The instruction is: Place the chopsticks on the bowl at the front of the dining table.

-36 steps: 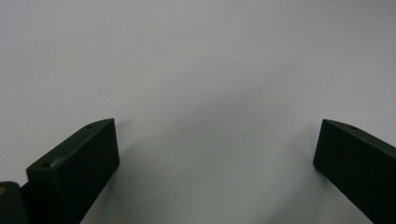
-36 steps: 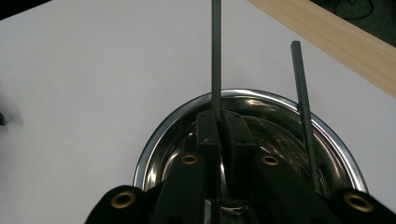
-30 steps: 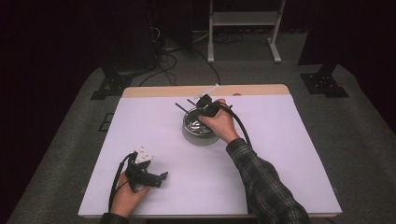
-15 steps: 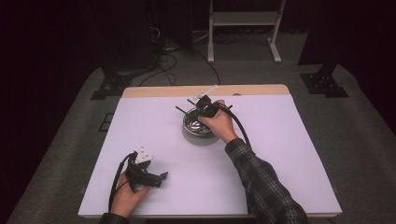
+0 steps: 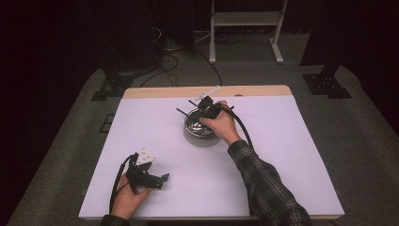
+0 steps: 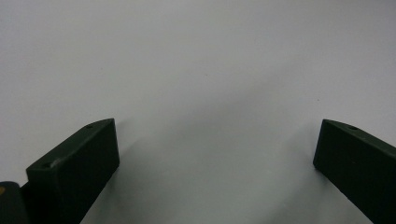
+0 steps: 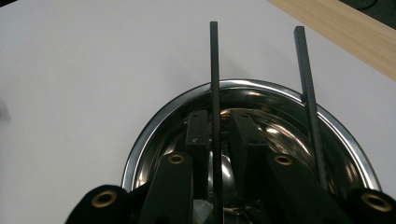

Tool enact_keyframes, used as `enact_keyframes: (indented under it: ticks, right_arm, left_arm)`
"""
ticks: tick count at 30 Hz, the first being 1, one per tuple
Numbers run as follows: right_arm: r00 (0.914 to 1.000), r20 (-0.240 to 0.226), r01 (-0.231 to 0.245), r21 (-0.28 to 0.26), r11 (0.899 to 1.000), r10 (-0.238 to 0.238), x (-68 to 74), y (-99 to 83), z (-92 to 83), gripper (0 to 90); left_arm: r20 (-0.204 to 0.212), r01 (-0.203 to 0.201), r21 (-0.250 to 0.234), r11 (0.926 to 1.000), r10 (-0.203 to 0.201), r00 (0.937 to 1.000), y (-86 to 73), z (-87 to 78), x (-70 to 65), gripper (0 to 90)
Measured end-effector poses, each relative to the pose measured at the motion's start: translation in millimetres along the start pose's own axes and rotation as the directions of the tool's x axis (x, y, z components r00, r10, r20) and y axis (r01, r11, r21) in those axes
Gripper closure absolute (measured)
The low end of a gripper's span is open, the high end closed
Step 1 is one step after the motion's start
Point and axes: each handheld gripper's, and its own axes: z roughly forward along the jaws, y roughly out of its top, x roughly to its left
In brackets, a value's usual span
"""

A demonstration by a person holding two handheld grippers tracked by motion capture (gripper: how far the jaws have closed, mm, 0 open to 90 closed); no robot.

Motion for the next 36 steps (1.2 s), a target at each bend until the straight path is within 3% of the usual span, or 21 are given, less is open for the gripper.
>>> enact_keyframes:
  ticks: [12,24,36]
  right_arm:
    - [0.9999,-0.009,0.013,-0.012,1.000,-0.013,1.6,-7.8,-28.8,64.2]
    - [1.0000,-0.009,-0.002,-0.028,1.000,0.001,-4.0,-30.6,-63.8,49.6]
    - [0.9995,0.007,-0.032,-0.007,0.999,0.032,-18.2,-62.9,-79.1,46.9]
  left_arm:
    - [0.002,0.003,0.000,1.0000,-0.003,1.0000,-0.1,0.0,-0.2,0.0]
    - [0.002,0.001,0.003,1.0000,-0.001,1.0000,0.0,-0.2,-0.2,0.0]
    - [0.001,0.002,0.001,1.0000,-0.002,1.0000,-0.1,-0.1,-0.2,0.0]
